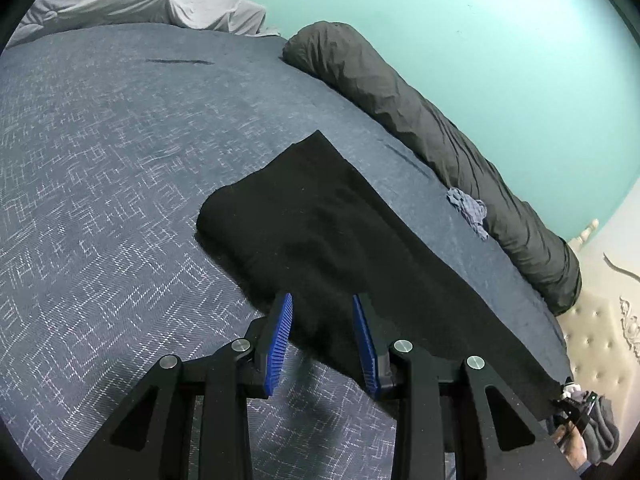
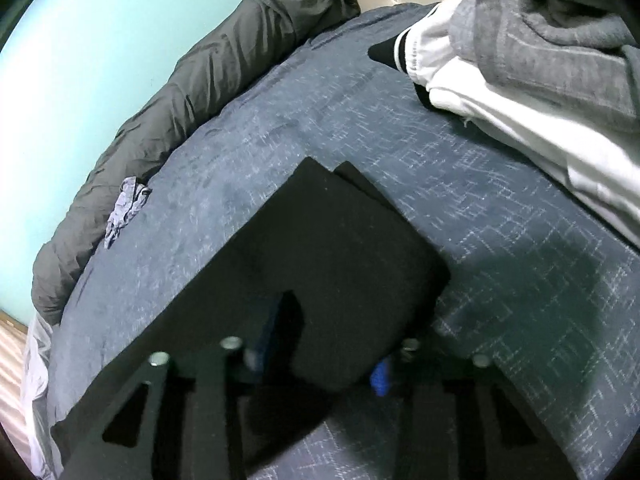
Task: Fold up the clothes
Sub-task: 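Grasp a corner of the black cloth with the right gripper and lift it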
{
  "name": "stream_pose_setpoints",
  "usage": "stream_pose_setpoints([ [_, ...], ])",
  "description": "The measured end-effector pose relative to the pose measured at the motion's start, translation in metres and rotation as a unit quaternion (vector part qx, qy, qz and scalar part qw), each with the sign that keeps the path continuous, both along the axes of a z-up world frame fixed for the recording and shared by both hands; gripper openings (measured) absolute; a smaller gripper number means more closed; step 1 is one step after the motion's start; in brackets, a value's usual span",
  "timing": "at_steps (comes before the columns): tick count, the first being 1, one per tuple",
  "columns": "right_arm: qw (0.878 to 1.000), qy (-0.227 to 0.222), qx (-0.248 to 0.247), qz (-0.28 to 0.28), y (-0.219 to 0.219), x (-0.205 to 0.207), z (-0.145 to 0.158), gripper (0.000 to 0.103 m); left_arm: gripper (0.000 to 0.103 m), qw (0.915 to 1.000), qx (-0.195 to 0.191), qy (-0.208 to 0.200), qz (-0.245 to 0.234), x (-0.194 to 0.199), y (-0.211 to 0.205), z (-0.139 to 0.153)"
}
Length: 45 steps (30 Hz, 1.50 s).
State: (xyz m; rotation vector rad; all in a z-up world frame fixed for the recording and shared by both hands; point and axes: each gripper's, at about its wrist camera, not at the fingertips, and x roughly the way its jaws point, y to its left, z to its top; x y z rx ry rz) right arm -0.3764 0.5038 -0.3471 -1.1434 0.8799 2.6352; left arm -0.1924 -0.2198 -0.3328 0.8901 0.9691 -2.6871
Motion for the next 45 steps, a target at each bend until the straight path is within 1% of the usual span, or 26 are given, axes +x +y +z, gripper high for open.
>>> stream_pose_setpoints([
  [3,1.0,0.014,-0.007,0.007,0.004,0.002,0.005,0.012,0.034,1.0,-0.001,0.0,0.004,0.001,0.0,0.001],
  [7,0.999,0.036,0.013,0.018,0.002,0.006,0.026,0.009,0.034,1.0,0.0,0.003,0.005,0.002,0.002,0.004],
  [10,0.998,0.055,0.014,0.012,0.003,0.007,0.051,0.008,0.034,1.0,-0.002,0.006,0.002,0.003,0.006,0.006],
  [13,0.996,0.073,0.038,0.024,-0.001,0.004,0.088,0.008,0.034,1.0,0.0,0.007,0.0,0.004,0.007,0.008],
  [16,0.995,0.088,0.04,0.016,0.005,0.005,0.122,0.007,0.034,0.9999,0.002,0.011,0.0,0.007,0.007,0.011],
  [18,0.994,0.098,0.052,0.012,0.01,0.008,0.146,0.007,0.034,0.9999,0.002,0.014,-0.001,0.008,0.006,0.014],
  [22,0.991,0.107,0.077,0.006,0.022,0.016,0.187,0.007,0.034,0.9998,0.008,0.016,-0.002,0.011,0.007,0.016],
  [25,0.989,0.111,0.096,-0.009,0.035,0.023,0.217,0.007,0.034,0.9998,0.012,0.016,-0.007,0.011,0.009,0.016],
  [28,0.985,0.105,0.131,-0.025,0.052,0.03,0.243,0.007,0.034,0.9997,0.014,0.018,-0.008,0.012,0.011,0.017],
  [32,0.985,0.093,0.147,-0.022,0.058,0.032,0.255,0.007,0.034,0.9996,0.016,0.016,-0.014,0.01,0.015,0.018],
  [36,0.983,0.089,0.16,0.001,0.038,0.031,0.255,0.007,0.034,0.9996,0.013,0.012,-0.021,0.008,0.019,0.016],
  [40,0.981,0.095,0.166,0.038,0.005,0.029,0.255,0.008,0.034,0.9995,0.022,0.008,-0.023,0.008,0.019,0.014],
  [45,0.977,0.1,0.158,0.107,-0.068,0.02,0.251,0.008,0.034,0.9993,0.019,0.013,-0.029,0.009,0.021,0.019],
])
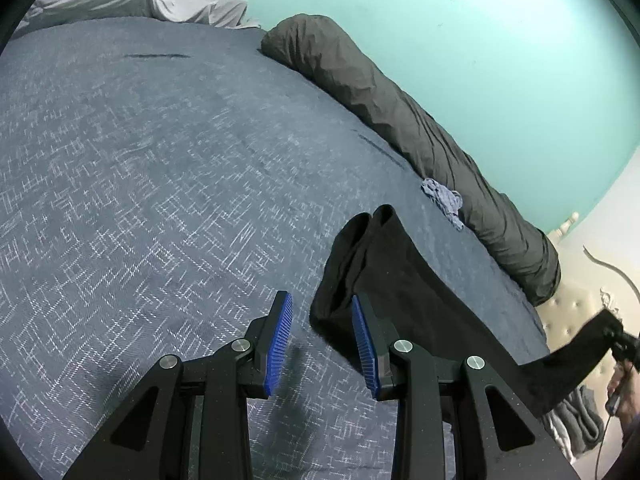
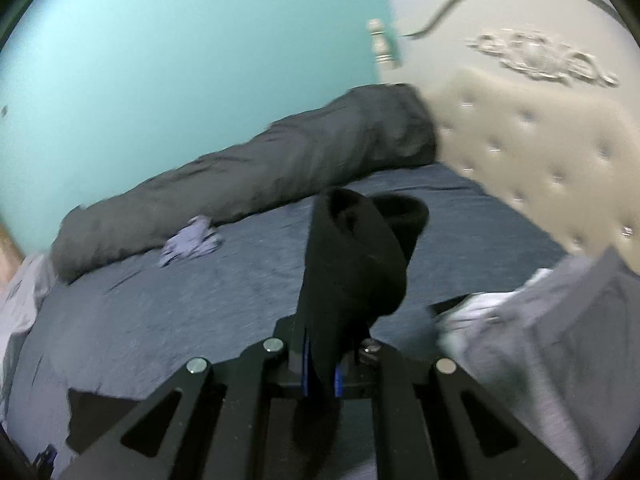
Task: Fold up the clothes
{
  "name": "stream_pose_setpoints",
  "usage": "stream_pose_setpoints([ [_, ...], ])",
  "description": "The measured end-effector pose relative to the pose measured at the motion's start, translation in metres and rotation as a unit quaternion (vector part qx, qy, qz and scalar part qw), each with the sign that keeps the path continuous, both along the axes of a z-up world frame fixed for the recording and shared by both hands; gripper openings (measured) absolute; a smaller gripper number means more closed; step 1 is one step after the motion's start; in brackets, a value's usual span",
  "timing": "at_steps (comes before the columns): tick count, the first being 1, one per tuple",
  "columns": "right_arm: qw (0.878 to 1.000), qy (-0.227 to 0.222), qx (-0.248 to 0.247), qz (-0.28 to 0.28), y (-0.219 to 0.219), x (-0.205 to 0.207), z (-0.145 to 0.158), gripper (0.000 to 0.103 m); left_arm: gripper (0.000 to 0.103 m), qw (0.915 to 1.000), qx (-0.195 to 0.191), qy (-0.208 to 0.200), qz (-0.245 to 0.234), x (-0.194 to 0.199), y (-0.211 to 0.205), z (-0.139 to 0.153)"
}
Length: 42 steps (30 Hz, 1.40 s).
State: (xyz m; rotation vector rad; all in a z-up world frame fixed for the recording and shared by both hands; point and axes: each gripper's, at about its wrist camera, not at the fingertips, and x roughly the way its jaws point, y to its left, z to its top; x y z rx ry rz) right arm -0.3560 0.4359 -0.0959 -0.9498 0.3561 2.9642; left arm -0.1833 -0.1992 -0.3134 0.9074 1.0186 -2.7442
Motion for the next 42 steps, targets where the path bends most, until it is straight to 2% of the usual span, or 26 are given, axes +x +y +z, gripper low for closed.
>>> stream_pose_setpoints([
  [10,0.991,-0.013,-0.022,0.133,-0.17,-0.01,-0.017,0.008,0.034,0.9996,-0.026,0.003,-0.005,0.008,-0.007,0.011],
  [19,0.972,-0.031,-0.001,0.234,-0.326,-0.007,-0.04,0.008,0.034,1.0,0.0,-0.001,-0.004,0.013,-0.017,0.007],
  [26,0.953,-0.067,0.015,0.294,-0.423,0.001,-0.084,0.008,0.036,0.9998,0.02,0.004,0.002,0.018,-0.025,0.007],
  [34,0.934,-0.124,0.015,0.336,-0.495,0.018,-0.15,0.008,0.038,0.9995,0.03,0.001,0.004,0.018,-0.029,0.005],
  [38,0.921,-0.148,0.039,0.358,-0.512,0.026,-0.176,0.009,0.038,0.9996,0.029,0.002,0.001,0.017,-0.027,0.006],
  [40,0.917,-0.163,0.041,0.362,-0.515,0.029,-0.184,0.012,0.038,0.9995,0.03,0.001,0.0,0.017,-0.026,0.005],
  [42,0.914,-0.157,0.039,0.373,-0.514,0.034,-0.182,0.016,0.038,0.9995,0.032,0.001,-0.001,0.017,-0.026,0.005],
])
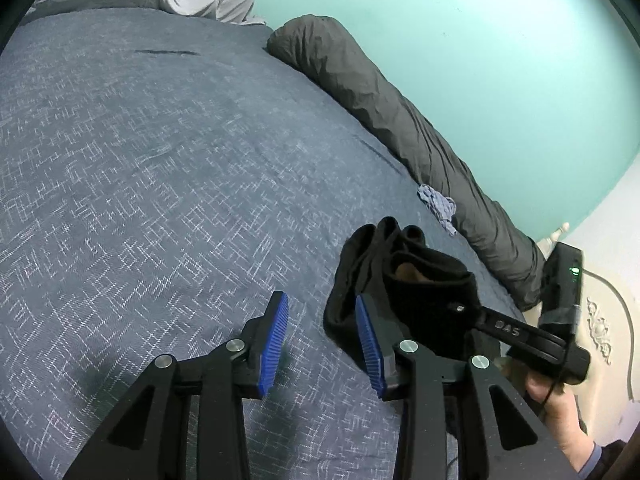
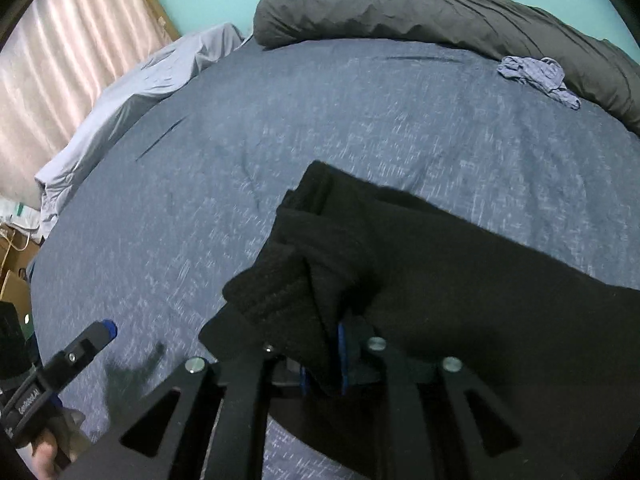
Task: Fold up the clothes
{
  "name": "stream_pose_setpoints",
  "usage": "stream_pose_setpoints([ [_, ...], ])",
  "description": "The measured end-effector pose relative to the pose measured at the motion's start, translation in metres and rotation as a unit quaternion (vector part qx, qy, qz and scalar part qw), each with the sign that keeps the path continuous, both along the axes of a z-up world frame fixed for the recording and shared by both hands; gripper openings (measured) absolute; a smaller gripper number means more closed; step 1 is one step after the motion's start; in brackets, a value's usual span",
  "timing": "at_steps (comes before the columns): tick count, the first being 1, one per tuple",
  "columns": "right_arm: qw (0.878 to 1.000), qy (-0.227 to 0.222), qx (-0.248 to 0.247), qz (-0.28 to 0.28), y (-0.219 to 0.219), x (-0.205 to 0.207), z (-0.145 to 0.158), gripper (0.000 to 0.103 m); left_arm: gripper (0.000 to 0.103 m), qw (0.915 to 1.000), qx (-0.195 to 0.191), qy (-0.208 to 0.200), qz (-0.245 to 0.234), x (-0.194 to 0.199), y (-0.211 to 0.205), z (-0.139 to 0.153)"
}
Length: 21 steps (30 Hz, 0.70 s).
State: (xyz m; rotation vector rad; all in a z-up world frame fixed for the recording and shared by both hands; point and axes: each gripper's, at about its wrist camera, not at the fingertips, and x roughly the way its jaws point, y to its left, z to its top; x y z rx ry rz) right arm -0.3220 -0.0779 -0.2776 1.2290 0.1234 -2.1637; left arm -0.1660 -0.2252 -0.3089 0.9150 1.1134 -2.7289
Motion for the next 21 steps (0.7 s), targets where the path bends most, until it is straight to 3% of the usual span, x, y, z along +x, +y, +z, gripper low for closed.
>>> stream_pose_setpoints([
  [8,0.999,0.018,-0.026,0.016,0.017,0.012,0.024,0.024,0.039,1.0,-0.004,0.002,-0.003,0.001,0.005,0.002],
  [10,0.999,0.017,-0.037,0.012,0.021,0.011,0.029,0.033,0.039,1.0,-0.005,0.002,-0.003,0.001,0.005,0.002],
  [12,0.998,0.008,-0.06,0.009,0.026,0.011,0.032,0.054,0.039,1.0,-0.005,0.001,-0.003,0.001,0.005,0.002],
  [14,0.997,0.003,-0.079,0.006,0.027,0.012,0.037,0.058,0.039,1.0,-0.004,0.001,-0.002,0.0,0.005,0.002],
  [19,0.994,0.021,-0.105,-0.02,0.039,0.012,0.05,0.057,0.039,1.0,-0.002,0.001,-0.001,0.0,0.004,0.001],
  [21,0.993,0.004,-0.104,-0.048,0.046,0.005,0.04,0.031,0.039,1.0,-0.002,0.002,-0.003,-0.001,0.006,0.002],
])
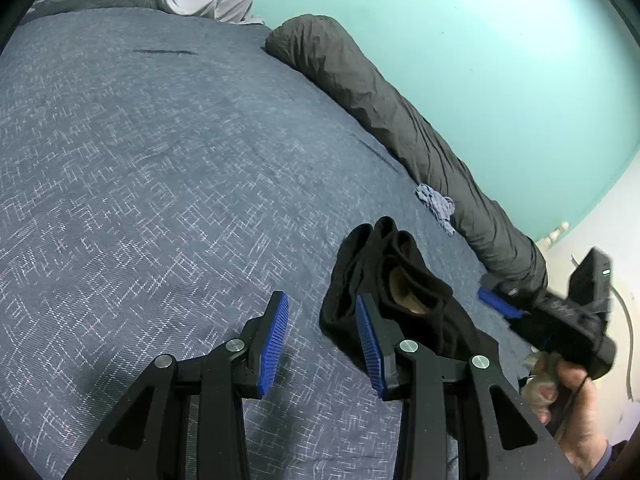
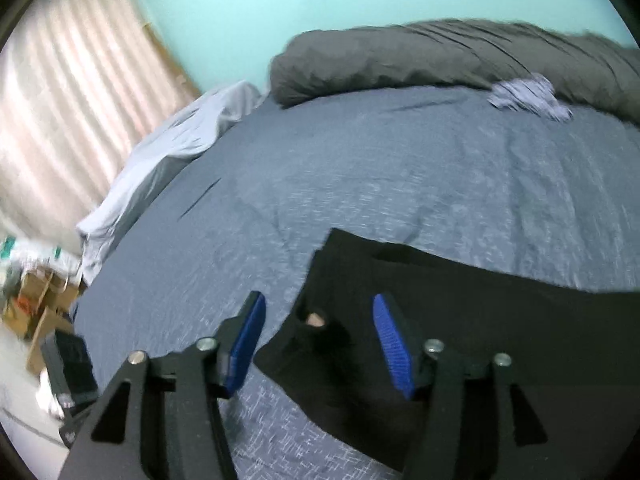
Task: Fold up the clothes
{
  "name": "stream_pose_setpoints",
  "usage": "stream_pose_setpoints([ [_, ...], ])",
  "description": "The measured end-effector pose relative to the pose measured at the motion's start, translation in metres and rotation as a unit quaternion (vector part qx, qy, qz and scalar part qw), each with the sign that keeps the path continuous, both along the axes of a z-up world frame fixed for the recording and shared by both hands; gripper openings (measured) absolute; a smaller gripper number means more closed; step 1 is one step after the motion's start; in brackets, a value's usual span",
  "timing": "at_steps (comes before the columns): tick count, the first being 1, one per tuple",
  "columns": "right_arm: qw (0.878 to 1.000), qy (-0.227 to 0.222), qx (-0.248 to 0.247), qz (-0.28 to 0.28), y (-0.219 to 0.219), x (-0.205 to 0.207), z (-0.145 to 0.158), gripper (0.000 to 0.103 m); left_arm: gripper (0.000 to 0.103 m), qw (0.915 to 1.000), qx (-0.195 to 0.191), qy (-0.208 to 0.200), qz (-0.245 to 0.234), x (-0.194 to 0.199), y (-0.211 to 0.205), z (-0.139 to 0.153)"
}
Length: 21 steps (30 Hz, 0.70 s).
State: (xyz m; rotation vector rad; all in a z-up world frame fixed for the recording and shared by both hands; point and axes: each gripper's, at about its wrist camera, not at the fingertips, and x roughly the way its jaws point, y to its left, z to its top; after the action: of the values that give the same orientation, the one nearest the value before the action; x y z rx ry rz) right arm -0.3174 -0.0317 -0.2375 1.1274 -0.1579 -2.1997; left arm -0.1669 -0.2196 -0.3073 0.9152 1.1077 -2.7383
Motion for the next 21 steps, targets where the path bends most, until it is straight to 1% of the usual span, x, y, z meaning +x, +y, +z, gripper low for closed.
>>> stream_pose_setpoints([
  [3,0.999,-0.027,0.006,-0.028,0.004,-0.009,-0.019,0.024,0.039,1.0,-0.003,-0.001,-0.004,0.0,0.002,0.0],
  [6,0.997,-0.057,-0.003,-0.053,0.003,-0.015,-0.038,0.023,0.039,1.0,-0.004,-0.003,-0.005,-0.001,0.003,-0.001],
  [9,0.997,-0.065,0.001,-0.042,-0.014,-0.014,-0.051,0.023,0.039,1.0,-0.002,-0.003,-0.006,-0.001,0.002,-0.002],
  [13,0.998,-0.053,0.04,0.006,-0.053,0.003,-0.066,0.021,0.039,0.9999,-0.004,-0.004,-0.009,-0.002,0.004,-0.001],
  [14,0.997,-0.05,0.054,0.01,-0.06,0.007,-0.07,0.021,0.039,0.9999,-0.005,-0.004,-0.01,-0.002,0.005,-0.001],
  [16,0.997,-0.041,0.066,0.012,-0.065,0.014,-0.074,0.02,0.039,0.9999,-0.007,-0.004,-0.011,-0.002,0.006,-0.001],
  [19,0.997,-0.012,0.074,0.014,-0.064,0.021,-0.068,0.02,0.039,0.9999,-0.005,-0.005,-0.01,-0.003,0.007,-0.002],
  [21,0.997,0.025,0.072,-0.003,-0.055,0.025,-0.055,0.02,0.039,0.9999,-0.007,-0.005,-0.012,-0.004,0.008,-0.001],
])
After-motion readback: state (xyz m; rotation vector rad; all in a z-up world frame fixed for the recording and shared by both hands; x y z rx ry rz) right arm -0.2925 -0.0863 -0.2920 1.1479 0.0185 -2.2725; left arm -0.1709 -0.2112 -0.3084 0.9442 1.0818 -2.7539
